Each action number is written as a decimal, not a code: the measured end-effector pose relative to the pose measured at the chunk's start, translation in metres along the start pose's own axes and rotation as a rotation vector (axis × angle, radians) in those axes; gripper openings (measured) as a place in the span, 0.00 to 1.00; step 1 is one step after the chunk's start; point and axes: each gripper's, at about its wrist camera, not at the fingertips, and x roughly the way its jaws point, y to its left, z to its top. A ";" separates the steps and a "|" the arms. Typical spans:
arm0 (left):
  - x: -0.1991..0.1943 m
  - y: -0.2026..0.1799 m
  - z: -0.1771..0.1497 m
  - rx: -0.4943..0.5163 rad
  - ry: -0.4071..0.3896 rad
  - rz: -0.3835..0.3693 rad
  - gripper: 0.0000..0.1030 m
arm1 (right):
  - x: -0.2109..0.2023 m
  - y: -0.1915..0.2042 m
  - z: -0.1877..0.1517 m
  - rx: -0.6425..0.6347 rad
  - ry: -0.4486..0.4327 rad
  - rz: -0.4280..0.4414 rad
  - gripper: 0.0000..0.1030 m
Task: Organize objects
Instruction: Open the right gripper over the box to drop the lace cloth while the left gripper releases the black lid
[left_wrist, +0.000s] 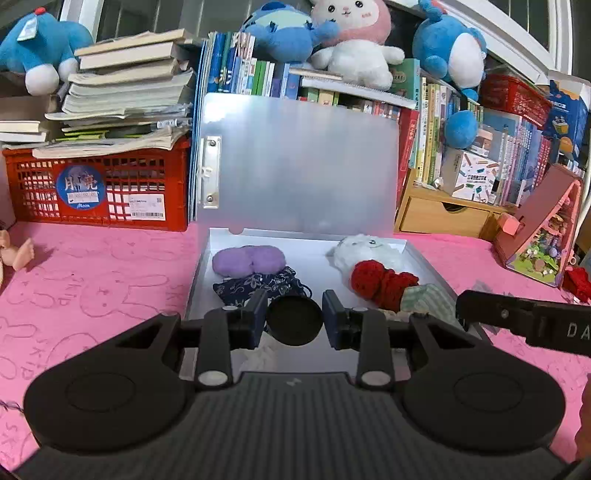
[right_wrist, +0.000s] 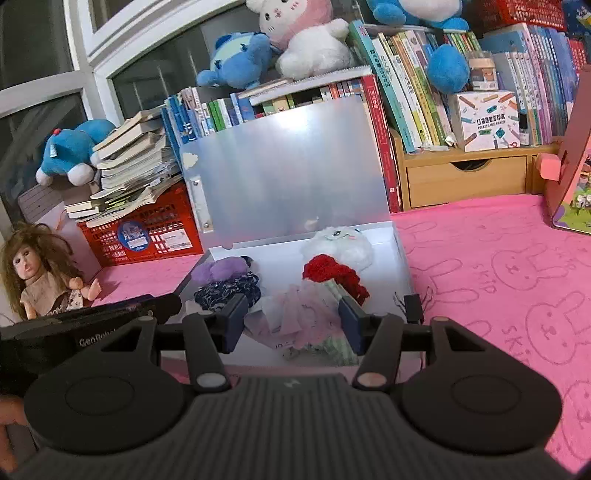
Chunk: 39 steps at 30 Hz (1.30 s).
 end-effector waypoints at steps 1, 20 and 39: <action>0.003 0.000 0.001 0.000 0.003 0.001 0.37 | 0.004 -0.001 0.003 0.006 0.006 0.002 0.56; 0.065 -0.010 -0.016 0.050 0.082 0.032 0.37 | 0.087 0.001 0.021 0.078 0.127 0.042 0.56; 0.086 -0.009 -0.029 0.073 0.122 0.032 0.37 | 0.115 -0.002 0.008 0.093 0.160 0.019 0.68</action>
